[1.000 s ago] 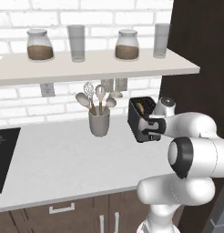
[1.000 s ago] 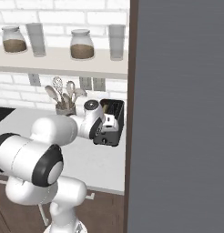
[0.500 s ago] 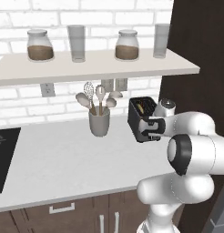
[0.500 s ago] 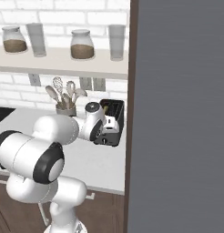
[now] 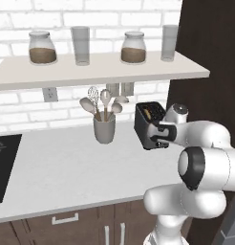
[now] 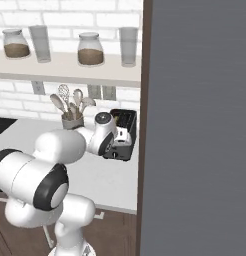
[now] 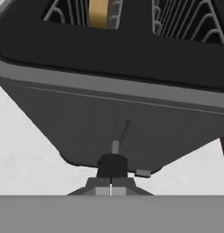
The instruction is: Start the toaster. Once the lever pops up, take the bread to the plate on the dining counter.
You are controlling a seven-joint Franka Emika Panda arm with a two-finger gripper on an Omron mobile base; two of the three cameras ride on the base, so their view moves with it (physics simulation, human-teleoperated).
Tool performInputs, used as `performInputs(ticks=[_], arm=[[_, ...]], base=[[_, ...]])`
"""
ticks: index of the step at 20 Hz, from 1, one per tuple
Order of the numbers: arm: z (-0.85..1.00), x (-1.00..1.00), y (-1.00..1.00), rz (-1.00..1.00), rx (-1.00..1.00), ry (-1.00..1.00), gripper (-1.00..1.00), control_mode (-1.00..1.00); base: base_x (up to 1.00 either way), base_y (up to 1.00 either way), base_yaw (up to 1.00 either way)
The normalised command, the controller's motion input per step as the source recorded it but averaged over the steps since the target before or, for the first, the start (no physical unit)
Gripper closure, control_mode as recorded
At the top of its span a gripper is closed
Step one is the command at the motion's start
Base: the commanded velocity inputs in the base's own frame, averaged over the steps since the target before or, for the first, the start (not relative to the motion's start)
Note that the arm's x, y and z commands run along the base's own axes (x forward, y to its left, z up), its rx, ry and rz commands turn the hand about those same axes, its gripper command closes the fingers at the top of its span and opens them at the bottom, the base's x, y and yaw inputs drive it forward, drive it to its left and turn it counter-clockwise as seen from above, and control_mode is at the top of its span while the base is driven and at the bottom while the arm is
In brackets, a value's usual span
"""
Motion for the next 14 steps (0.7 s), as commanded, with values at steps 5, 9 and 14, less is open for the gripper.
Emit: performInputs(ticks=[5, 9, 14], arm=[[0.69, -0.19, 0.02, 0.00, 0.01, -0.15, 1.00, -1.00], [0.85, -0.09, 0.19, 0.00, 0.00, -0.15, 1.00, -1.00], [0.61, -0.10, 0.17, -0.01, 0.00, -0.15, 1.00, -1.00]], base=[[0.00, 0.00, 0.00], [0.00, 0.00, 0.00], [0.00, 0.00, 0.00]])
